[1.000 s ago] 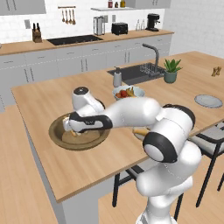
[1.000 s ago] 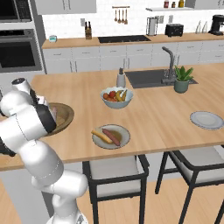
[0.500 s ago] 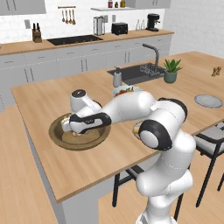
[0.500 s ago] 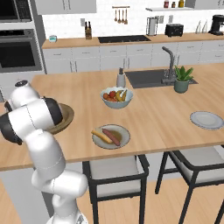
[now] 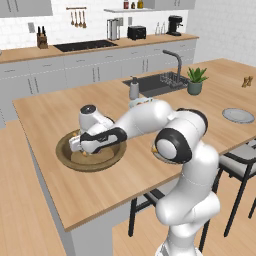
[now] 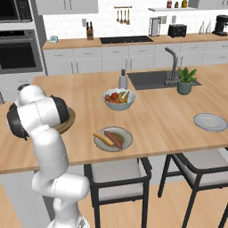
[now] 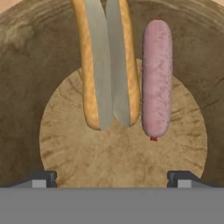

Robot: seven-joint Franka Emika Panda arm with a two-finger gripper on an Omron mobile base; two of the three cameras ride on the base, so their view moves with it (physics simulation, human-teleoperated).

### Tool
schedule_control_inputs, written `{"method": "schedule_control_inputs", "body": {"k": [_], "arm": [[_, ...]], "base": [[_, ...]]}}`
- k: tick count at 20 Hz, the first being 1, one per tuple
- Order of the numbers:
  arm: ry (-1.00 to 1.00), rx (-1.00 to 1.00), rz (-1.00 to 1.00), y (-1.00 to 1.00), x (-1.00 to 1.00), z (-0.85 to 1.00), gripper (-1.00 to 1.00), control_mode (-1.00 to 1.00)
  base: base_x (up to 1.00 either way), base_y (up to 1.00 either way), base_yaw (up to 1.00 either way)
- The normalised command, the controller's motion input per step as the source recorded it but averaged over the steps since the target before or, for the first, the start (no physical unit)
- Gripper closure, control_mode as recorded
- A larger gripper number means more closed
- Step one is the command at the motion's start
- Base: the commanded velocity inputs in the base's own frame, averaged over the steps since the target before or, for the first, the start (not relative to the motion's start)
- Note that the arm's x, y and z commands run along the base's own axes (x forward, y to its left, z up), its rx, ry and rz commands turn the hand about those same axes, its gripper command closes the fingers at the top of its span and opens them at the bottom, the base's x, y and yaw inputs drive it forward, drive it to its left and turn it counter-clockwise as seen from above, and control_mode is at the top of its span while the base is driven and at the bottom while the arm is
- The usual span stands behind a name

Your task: Place one bun and one sausage from the bowl on each plate.

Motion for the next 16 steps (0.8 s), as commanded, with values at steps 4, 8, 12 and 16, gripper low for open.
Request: {"method": "schedule_control_inputs", "body": {"k": [4,8,12,16], "arm": [[0.0,0.0,0.0,0.0,0.23,-0.12,-1.0,-1.0],[0.0,0.0,0.0,0.02,0.18,-0.15,-1.0,-1.0],[0.0,0.0,0.0,0.18,0.19,-0.14,-1.0,-1.0],[0.0,0.0,0.0,0.08,0.26,-0.15,-1.0,-1.0]], "base": [[0.0,0.0,0.0],[0.0,0.0,0.0],[0.0,0.0,0.0],[0.0,0.0,0.0]]}}
